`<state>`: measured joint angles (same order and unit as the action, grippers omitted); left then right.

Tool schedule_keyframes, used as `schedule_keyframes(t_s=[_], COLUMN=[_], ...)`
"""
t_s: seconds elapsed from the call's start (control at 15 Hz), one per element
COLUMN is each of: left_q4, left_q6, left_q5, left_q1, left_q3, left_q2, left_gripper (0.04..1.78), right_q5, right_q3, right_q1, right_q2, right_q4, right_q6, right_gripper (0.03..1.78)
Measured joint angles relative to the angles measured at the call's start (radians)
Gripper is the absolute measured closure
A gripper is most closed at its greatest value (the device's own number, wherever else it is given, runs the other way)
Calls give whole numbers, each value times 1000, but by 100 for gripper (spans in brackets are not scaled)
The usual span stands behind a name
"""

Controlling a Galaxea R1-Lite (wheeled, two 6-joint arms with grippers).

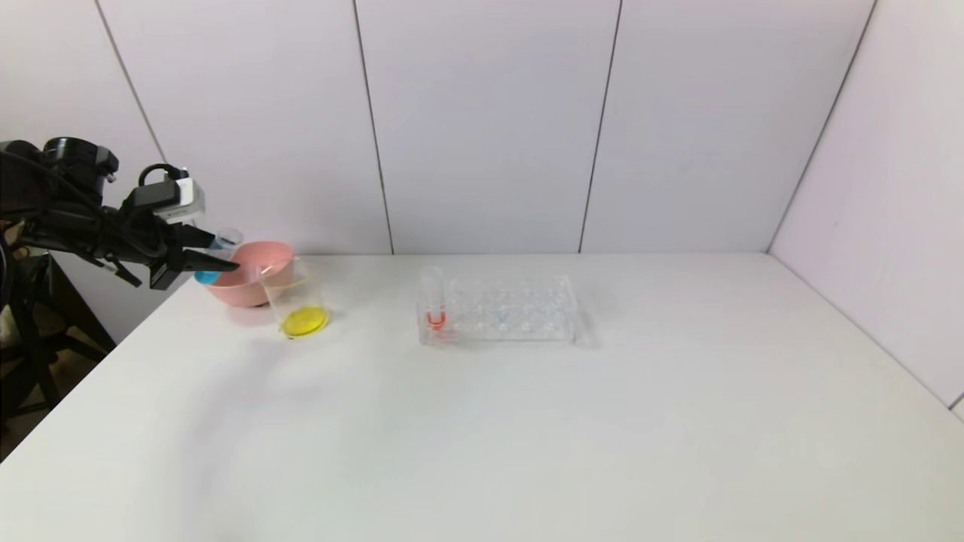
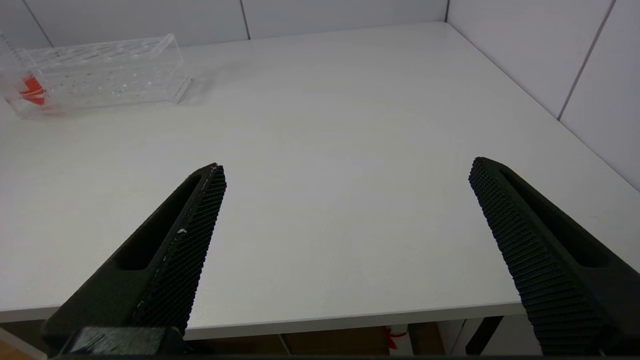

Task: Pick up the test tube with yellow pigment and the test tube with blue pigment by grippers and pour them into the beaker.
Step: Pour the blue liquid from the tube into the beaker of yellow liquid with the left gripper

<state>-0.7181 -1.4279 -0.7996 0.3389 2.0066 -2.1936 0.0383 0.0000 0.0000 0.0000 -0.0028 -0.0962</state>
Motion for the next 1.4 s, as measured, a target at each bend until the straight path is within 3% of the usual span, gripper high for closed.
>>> schedule_keyframes(t_s=[1.4], left_q4=[12], left_q6=[-7], left_q5=[257], left_q1=[-66], left_q3=[6], left_q2=[8], left_gripper=[136], right_q5=[0], right_q3=[0], right_q1=[0], right_q2=[0], right_q4=[0], right_q6=[0], right_gripper=[4])
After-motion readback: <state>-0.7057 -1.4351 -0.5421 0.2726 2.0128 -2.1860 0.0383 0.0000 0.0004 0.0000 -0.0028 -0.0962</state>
